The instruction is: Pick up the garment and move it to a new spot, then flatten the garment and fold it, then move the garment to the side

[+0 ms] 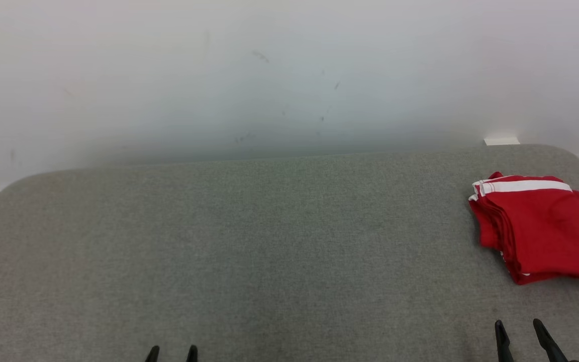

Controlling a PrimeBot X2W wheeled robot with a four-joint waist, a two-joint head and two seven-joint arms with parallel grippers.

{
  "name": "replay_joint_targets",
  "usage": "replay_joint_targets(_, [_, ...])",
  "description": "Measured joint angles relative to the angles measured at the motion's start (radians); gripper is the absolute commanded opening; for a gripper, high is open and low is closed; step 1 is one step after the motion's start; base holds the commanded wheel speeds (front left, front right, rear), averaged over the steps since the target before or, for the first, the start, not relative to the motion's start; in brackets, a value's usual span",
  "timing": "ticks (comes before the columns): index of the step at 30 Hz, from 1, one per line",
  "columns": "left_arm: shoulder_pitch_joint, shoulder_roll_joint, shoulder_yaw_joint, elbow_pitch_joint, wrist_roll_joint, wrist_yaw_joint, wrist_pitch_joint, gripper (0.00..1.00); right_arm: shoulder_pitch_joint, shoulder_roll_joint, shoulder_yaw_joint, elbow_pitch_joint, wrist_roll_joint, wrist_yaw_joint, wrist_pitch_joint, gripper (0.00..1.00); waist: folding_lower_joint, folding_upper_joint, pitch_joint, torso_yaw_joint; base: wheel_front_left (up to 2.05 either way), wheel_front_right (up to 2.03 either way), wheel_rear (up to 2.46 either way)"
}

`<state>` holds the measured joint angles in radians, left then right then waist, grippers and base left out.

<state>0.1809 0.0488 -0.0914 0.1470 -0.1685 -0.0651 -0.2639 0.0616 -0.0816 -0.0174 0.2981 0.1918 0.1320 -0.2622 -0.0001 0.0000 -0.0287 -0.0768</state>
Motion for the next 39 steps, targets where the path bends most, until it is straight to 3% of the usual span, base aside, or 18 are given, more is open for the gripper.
replay_joint_targets(2, [-0.002, 0.0, -0.001, -0.002, 0.0, 0.001, 0.0, 1.0, 0.0, 0.002, 0.002, 0.0, -0.004, 0.0, 0.0, 1.0, 0.0, 0.0, 0.002, -0.001, 0.0, 0.0, 0.0])
replay_joint_targets(3, [-0.002, 0.0, -0.002, 0.0, 0.0, 0.001, 0.0, 0.0, 0.001, 0.004, 0.002, 0.003, -0.005, 0.0, 0.0, 0.0, 0.0, 0.0, 0.002, -0.001, 0.0, 0.0, 0.0])
replay_joint_targets(8, [0.011, -0.004, -0.011, 0.039, -0.011, 0.001, 0.004, 0.0, 0.019, 0.02, 0.006, 0.042, 0.001, 0.0, 0.009, 0.0, 0.0001, 0.0001, 0.003, 0.0, 0.0, 0.0, 0.0])
replay_joint_targets(39, [-0.086, 0.004, 0.05, 0.058, -0.552, -0.015, 0.127, 0.0, -0.041, 0.023, -0.03, 0.014, 0.524, 0.0, 0.144, 0.0, 0.0001, 0.0, 0.009, 0.019, 0.0, 0.0, 0.0])
